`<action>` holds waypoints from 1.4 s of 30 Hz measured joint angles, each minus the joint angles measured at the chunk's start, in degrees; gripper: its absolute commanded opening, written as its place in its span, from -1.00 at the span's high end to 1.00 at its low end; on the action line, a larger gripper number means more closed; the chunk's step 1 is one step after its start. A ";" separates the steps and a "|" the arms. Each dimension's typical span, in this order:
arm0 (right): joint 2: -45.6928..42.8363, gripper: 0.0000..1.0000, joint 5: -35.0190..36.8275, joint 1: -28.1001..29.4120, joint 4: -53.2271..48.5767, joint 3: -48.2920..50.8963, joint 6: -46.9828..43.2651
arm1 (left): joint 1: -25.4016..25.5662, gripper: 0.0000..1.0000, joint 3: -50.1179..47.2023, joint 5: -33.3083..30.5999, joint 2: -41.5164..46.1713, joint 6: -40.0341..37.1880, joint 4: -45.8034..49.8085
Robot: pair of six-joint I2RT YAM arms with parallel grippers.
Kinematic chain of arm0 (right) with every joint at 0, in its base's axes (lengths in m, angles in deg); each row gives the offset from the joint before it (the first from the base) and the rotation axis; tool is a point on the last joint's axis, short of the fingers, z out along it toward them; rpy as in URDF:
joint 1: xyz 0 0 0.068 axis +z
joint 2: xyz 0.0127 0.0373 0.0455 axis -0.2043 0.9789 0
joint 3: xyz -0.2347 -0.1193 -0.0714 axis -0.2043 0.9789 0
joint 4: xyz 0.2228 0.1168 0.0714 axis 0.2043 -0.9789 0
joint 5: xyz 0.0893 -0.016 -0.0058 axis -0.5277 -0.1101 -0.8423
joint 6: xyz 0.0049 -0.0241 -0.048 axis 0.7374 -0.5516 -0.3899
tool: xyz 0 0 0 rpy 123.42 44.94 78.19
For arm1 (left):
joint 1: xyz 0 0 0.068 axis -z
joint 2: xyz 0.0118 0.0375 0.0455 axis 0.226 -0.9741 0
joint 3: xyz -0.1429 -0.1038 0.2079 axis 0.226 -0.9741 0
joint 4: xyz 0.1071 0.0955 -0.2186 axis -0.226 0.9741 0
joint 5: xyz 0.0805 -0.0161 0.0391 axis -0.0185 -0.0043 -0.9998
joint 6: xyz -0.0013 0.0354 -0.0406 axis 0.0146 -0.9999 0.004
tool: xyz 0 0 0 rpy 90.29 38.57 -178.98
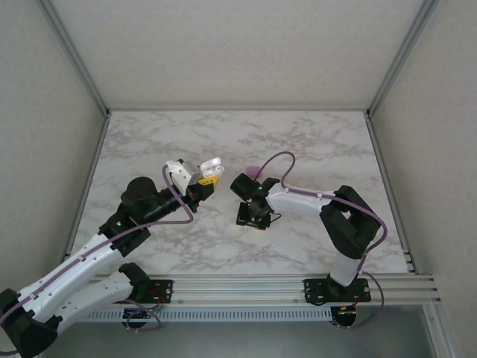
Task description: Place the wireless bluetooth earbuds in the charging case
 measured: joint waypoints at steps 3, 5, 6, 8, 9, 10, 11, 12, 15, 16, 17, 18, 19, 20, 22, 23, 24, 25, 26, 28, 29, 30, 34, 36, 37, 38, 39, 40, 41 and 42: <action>1.05 0.11 0.00 0.00 -0.09 -0.92 0.02 | 0.00 0.94 0.00 0.00 0.13 -0.04 0.44; 1.64 0.11 0.02 0.00 -0.11 -1.18 0.04 | 0.00 0.94 0.00 -0.02 0.31 -0.20 0.63; 1.79 0.11 0.02 0.04 -0.11 -1.18 0.04 | 0.00 0.94 0.00 -0.02 0.35 -0.22 0.68; 2.14 0.12 0.02 0.20 -0.15 -1.20 0.04 | 0.00 0.94 0.00 -0.02 0.42 -0.22 0.66; 2.29 0.12 0.02 0.22 -0.20 -1.25 0.02 | 0.00 0.94 0.00 -0.02 0.42 -0.22 0.66; 2.40 0.13 0.02 0.33 -0.35 -1.38 0.00 | 0.00 0.94 0.00 -0.02 0.42 -0.22 0.68; 2.49 0.13 0.00 0.42 -0.48 -1.53 -0.02 | 0.00 0.94 0.00 -0.02 0.42 -0.22 0.68; 2.56 0.13 0.02 0.50 -0.61 -1.77 -0.17 | 0.00 0.94 0.00 -0.04 0.42 -0.22 0.68; 2.99 0.15 0.04 0.85 -1.07 -2.97 -0.87 | 0.00 0.94 0.00 -0.22 0.42 -0.22 0.68; 3.19 0.15 0.07 0.94 -1.22 -3.41 -1.09 | 0.00 0.94 0.00 -0.22 0.42 -0.22 0.68; 3.41 0.15 0.15 0.96 -1.27 -3.78 -1.22 | 0.00 0.94 -0.02 -0.24 0.50 -0.22 0.68; 3.63 0.15 0.31 1.01 -1.51 -4.17 -1.38 | 0.00 0.94 -0.04 -0.28 0.61 -0.22 0.72; 3.96 0.15 0.55 1.07 -1.73 -4.63 -1.66 | 0.00 0.94 -0.04 -0.42 0.74 -0.22 0.72; 4.28 0.15 0.94 1.11 -2.05 -5.09 -1.92 | 0.00 0.94 -0.04 -0.46 0.92 -0.22 0.70; 4.74 0.15 1.55 1.16 -2.82 -5.73 -2.36 | 0.00 0.94 -0.07 -0.66 1.14 -0.22 0.70; 4.96 0.15 1.75 1.22 -3.17 -5.99 -2.51 | 0.00 0.94 -0.07 -0.68 1.22 -0.22 0.70; 5.09 0.15 1.97 1.27 -3.37 -6.12 -2.56 | 0.00 0.94 -0.07 -0.81 1.27 -0.22 0.79; 5.14 0.15 2.21 1.31 -3.63 -6.14 -2.56 | 0.00 0.94 -0.07 -0.85 1.31 -0.24 0.83; 5.16 0.15 2.60 1.38 -4.02 -6.16 -2.54 | 0.00 0.94 -0.07 -0.92 1.38 -0.22 0.85; 5.16 0.14 3.02 1.49 -4.63 -6.16 -2.51 | 0.00 0.94 -0.09 -1.05 1.40 -0.24 0.87; 5.16 0.14 3.06 1.55 -4.85 -6.16 -2.49 | 0.00 0.94 -0.11 -1.07 1.42 -0.24 0.90; 5.16 0.13 3.23 1.66 -5.11 -6.16 -2.34 | 0.00 0.94 -0.15 -1.07 1.42 -0.26 0.87; 5.16 0.16 3.69 2.08 -5.49 -6.16 -1.88 | 0.00 0.94 -0.61 -1.09 1.42 -0.44 1.20; 5.31 0.18 3.67 2.12 -5.46 -6.16 -1.70 | 0.00 0.94 -0.72 -1.11 1.42 -0.44 1.40; 5.46 0.20 3.67 2.12 -5.44 -6.16 -1.62 | 0.00 0.94 -0.72 -1.11 1.44 -0.44 1.53; 5.68 0.21 3.67 2.12 -5.44 -6.16 -1.51 | 0.00 0.94 -0.72 -1.14 1.46 -0.46 1.53; 5.99 0.21 3.67 2.12 -5.44 -6.16 -1.44 | 0.00 0.94 -0.72 -1.22 1.51 -0.46 1.53; 6.25 0.21 3.67 2.12 -5.42 -6.16 -1.42 | 0.00 0.94 -0.72 -1.25 1.60 -0.46 1.53; 6.51 0.22 3.67 2.12 -5.44 -6.16 -1.42 | 0.00 0.94 -0.72 -1.27 1.68 -0.46 1.53; 6.78 0.22 3.67 2.12 -5.42 -6.16 -1.42 | 0.00 0.94 -0.72 -1.27 1.77 -0.46 1.53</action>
